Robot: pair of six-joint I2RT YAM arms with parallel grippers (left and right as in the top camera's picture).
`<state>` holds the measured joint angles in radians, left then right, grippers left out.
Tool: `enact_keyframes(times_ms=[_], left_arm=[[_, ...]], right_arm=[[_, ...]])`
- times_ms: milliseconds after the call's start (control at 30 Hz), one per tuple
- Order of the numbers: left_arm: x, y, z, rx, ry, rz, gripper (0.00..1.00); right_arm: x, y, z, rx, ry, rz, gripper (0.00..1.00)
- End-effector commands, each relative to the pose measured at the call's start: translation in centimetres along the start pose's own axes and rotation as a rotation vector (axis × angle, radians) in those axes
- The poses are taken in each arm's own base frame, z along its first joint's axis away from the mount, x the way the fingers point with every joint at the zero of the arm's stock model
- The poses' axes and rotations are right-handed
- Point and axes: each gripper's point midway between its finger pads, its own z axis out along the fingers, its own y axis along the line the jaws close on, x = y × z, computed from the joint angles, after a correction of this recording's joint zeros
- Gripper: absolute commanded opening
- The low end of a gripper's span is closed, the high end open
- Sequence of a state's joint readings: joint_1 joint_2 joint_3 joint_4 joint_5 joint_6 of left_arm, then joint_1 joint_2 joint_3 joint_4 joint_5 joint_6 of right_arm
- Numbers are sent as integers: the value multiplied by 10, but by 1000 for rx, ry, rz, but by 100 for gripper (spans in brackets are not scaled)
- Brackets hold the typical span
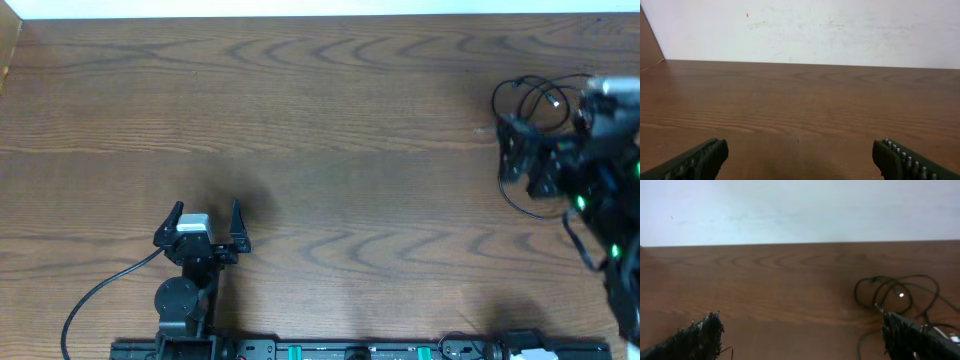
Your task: Untangle cables
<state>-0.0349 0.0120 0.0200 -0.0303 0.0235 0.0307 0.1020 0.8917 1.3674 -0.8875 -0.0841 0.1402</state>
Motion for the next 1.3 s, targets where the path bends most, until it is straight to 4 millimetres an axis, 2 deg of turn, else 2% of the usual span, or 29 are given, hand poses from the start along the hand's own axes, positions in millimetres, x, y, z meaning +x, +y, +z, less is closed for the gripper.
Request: enact_keyframes(times_ms=[0, 200, 400, 500, 833, 933, 1000, 1167, 1267], left_arm=[[16, 5, 1, -26, 50, 17, 98], [16, 5, 1, -26, 50, 17, 98], [16, 5, 1, -26, 50, 17, 98], [16, 5, 1, -26, 50, 17, 98], [16, 5, 1, -26, 50, 17, 98], [16, 5, 1, -26, 50, 17, 98], [16, 5, 1, -26, 50, 17, 98], [16, 5, 1, -26, 50, 17, 98], [16, 5, 1, -26, 50, 17, 98]], right_arm=[[18, -8, -5, 30, -24, -62, 99], [35, -12, -12, 28, -234, -181, 99], [58, -22, -16, 48, -412, -192, 99], [67, -21, -20, 31, -522, -206, 99], [71, -17, -45, 42, -951, -313, 99], [83, -18, -38, 49, -1004, -356, 99], [95, -21, -26, 51, -987, -358, 99], [117, -26, 4, 63, -832, -393, 99], [147, -33, 32, 67, -660, -409, 99]])
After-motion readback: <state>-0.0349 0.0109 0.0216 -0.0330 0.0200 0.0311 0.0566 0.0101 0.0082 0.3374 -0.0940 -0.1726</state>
